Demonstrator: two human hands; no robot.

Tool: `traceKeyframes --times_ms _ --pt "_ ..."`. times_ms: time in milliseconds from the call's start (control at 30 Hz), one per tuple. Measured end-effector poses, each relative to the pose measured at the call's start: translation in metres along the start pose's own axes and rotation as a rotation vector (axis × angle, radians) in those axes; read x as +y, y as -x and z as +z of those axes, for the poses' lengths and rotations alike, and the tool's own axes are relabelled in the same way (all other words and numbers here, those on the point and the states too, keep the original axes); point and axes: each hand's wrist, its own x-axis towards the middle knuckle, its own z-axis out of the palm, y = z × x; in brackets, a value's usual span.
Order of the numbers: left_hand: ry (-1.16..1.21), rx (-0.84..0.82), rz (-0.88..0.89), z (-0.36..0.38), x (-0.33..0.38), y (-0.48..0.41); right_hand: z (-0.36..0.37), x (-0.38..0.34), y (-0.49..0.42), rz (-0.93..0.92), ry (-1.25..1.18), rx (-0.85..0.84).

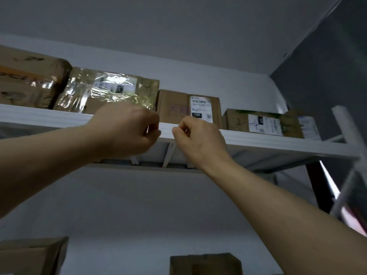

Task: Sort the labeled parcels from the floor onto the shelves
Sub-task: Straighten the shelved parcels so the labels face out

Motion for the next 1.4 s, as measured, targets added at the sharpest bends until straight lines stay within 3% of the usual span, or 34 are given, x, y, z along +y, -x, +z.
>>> traceKeyframes --times_ms 167,333,533,700,967,1100,1400 --pt "0.004 0.004 -0.030 0.023 0.059 -0.060 -0.040 0.084 -0.004 0.076 0.046 0.038" --pt "0.202 -0.103 -0.112 0.056 0.120 -0.114 -0.082 0.173 -0.014 0.216 0.011 0.102" --pt "0.409 -0.176 -0.351 0.101 0.170 -0.161 -0.131 0.268 -0.029 0.398 0.076 0.116" --pt "0.411 -0.232 -0.509 0.137 0.192 -0.179 -0.150 0.325 -0.035 0.536 0.101 0.041" --pt "0.289 -0.167 -0.596 0.159 0.214 -0.199 -0.134 0.347 -0.034 0.514 0.147 -0.036" --pt "0.268 -0.223 -0.669 0.167 0.217 -0.209 -0.135 0.352 -0.041 0.565 0.284 -0.033" --pt "0.283 -0.263 -0.813 0.167 0.227 -0.206 -0.135 0.374 -0.037 0.589 0.308 -0.032"
